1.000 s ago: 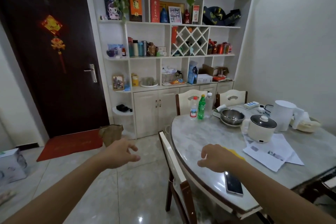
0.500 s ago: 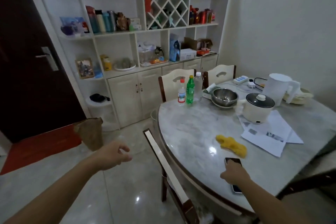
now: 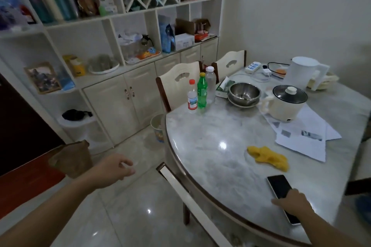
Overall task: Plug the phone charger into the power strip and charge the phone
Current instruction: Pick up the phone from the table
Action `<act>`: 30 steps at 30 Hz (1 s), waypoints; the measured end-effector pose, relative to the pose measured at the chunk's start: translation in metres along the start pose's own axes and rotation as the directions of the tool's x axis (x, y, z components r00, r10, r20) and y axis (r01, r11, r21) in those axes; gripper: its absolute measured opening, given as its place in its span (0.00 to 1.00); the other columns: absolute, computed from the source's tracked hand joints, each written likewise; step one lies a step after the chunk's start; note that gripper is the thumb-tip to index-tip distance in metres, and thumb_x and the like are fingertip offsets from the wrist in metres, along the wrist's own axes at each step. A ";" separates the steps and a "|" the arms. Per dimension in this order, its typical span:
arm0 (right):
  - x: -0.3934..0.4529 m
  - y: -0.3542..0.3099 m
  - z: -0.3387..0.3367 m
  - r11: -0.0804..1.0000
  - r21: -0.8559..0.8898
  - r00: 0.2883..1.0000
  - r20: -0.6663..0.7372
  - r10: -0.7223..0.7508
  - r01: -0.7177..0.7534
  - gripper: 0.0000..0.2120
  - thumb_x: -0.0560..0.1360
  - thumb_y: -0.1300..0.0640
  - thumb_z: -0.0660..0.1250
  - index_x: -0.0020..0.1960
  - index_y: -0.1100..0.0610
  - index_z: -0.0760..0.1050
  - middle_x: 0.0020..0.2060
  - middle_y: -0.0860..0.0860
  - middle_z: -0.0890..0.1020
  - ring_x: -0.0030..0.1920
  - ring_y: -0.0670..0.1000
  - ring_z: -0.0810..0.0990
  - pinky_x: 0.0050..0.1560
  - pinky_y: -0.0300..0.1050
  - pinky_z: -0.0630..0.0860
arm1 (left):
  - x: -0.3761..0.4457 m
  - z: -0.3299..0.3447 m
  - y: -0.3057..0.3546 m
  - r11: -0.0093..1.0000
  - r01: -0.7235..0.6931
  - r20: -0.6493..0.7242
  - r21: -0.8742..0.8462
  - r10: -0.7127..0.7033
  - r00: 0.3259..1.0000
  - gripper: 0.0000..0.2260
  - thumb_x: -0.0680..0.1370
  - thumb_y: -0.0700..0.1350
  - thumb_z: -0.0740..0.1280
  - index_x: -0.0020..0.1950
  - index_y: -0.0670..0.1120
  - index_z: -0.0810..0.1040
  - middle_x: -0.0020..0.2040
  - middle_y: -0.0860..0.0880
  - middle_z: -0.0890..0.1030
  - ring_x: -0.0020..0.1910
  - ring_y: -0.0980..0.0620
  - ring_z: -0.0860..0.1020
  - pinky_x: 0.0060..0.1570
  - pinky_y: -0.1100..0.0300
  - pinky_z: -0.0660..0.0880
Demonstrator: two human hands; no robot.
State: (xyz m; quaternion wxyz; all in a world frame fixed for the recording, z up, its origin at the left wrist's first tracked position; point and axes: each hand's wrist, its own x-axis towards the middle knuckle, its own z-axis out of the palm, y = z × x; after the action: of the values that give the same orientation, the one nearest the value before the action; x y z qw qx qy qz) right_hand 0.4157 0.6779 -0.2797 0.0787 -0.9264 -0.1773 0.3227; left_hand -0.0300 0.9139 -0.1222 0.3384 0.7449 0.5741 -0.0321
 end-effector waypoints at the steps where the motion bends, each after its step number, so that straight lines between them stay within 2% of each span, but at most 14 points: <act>1: 0.003 -0.004 0.002 1.000 -0.011 1.000 -0.014 0.022 -0.022 0.33 0.68 0.45 0.76 0.63 0.63 0.69 0.57 0.60 0.71 0.57 0.60 0.76 0.58 0.51 0.77 | 0.011 -0.003 0.003 1.000 -0.017 0.009 0.001 0.017 1.000 0.16 0.77 0.49 0.70 0.62 0.44 0.79 0.49 0.46 0.84 0.46 0.51 0.83 0.42 0.62 0.77; 5: 0.018 -0.017 0.011 0.993 -0.085 0.987 -0.146 0.065 -0.078 0.27 0.68 0.52 0.73 0.62 0.62 0.69 0.56 0.59 0.70 0.60 0.62 0.74 0.60 0.53 0.75 | 0.058 -0.010 0.017 0.998 -0.054 0.052 0.018 0.053 0.997 0.16 0.78 0.48 0.70 0.63 0.43 0.79 0.50 0.44 0.83 0.48 0.49 0.83 0.46 0.59 0.77; 9: 0.038 -0.027 0.005 0.987 -0.016 0.971 -0.182 0.156 -0.162 0.29 0.62 0.57 0.73 0.59 0.66 0.68 0.54 0.61 0.72 0.59 0.64 0.74 0.58 0.53 0.75 | 0.111 -0.020 0.024 0.998 -0.066 0.081 0.009 0.065 0.995 0.15 0.78 0.48 0.70 0.63 0.44 0.78 0.50 0.45 0.83 0.50 0.48 0.82 0.53 0.53 0.78; 13: 0.050 -0.031 0.005 0.979 0.023 0.966 -0.162 0.202 -0.201 0.28 0.61 0.60 0.73 0.58 0.65 0.68 0.54 0.61 0.72 0.58 0.64 0.74 0.57 0.52 0.75 | 0.163 -0.029 0.028 0.996 -0.087 0.131 0.032 0.082 0.988 0.15 0.77 0.50 0.70 0.61 0.46 0.79 0.48 0.49 0.82 0.45 0.53 0.83 0.43 0.59 0.78; 16: 0.058 -0.034 0.001 0.966 -0.027 0.959 -0.133 0.250 -0.256 0.31 0.64 0.56 0.76 0.61 0.62 0.64 0.60 0.59 0.69 0.63 0.63 0.71 0.60 0.52 0.73 | 0.203 -0.030 0.034 0.995 -0.096 0.153 0.003 0.094 0.984 0.12 0.77 0.49 0.71 0.58 0.46 0.80 0.47 0.48 0.83 0.43 0.51 0.83 0.40 0.59 0.78; 18: 0.060 -0.033 0.000 0.957 -0.029 0.953 -0.098 0.285 -0.289 0.30 0.64 0.54 0.76 0.57 0.59 0.62 0.60 0.58 0.67 0.64 0.62 0.69 0.60 0.52 0.73 | 0.222 -0.028 0.040 0.994 -0.111 0.164 -0.012 0.112 0.980 0.09 0.76 0.48 0.71 0.55 0.47 0.81 0.45 0.48 0.84 0.41 0.51 0.84 0.37 0.60 0.77; 20: 0.063 -0.029 -0.001 0.962 -0.034 0.960 -0.073 0.269 -0.271 0.30 0.63 0.51 0.77 0.55 0.57 0.63 0.58 0.57 0.69 0.61 0.59 0.72 0.57 0.49 0.76 | 0.238 -0.025 0.048 0.990 -0.141 0.197 0.000 0.139 0.971 0.06 0.76 0.49 0.72 0.51 0.50 0.81 0.45 0.49 0.84 0.40 0.52 0.85 0.36 0.61 0.77; 24: 0.060 -0.029 -0.001 0.977 -0.056 0.979 -0.021 0.204 -0.205 0.38 0.59 0.42 0.79 0.59 0.57 0.64 0.56 0.55 0.71 0.57 0.56 0.75 0.49 0.45 0.74 | 0.270 -0.022 0.059 0.978 -0.206 0.251 0.013 0.196 0.948 0.02 0.76 0.48 0.72 0.45 0.54 0.81 0.44 0.51 0.85 0.39 0.53 0.85 0.36 0.60 0.77; 27: 0.058 -0.037 0.010 0.984 -0.067 0.986 -0.037 0.164 -0.166 0.41 0.58 0.39 0.77 0.61 0.58 0.64 0.58 0.55 0.71 0.58 0.57 0.74 0.52 0.47 0.75 | 0.295 -0.020 0.062 0.969 -0.247 0.315 0.024 0.227 0.922 0.01 0.76 0.47 0.72 0.46 0.53 0.81 0.43 0.51 0.86 0.39 0.51 0.85 0.35 0.60 0.77; 30: 0.052 -0.061 0.016 0.986 -0.091 0.987 -0.086 0.133 -0.141 0.39 0.58 0.38 0.76 0.59 0.57 0.66 0.56 0.55 0.72 0.55 0.55 0.75 0.51 0.47 0.76 | 0.322 -0.022 0.068 0.940 -0.337 0.360 0.054 0.296 0.885 0.03 0.75 0.48 0.73 0.48 0.53 0.82 0.42 0.49 0.86 0.39 0.51 0.86 0.37 0.57 0.80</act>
State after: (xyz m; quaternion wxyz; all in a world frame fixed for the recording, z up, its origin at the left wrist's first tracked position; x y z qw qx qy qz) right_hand 0.4267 0.7544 -0.3063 0.0185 -0.9513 -0.1253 0.2812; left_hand 0.1310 1.1866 -0.2140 0.3913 0.8295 0.3731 -0.1401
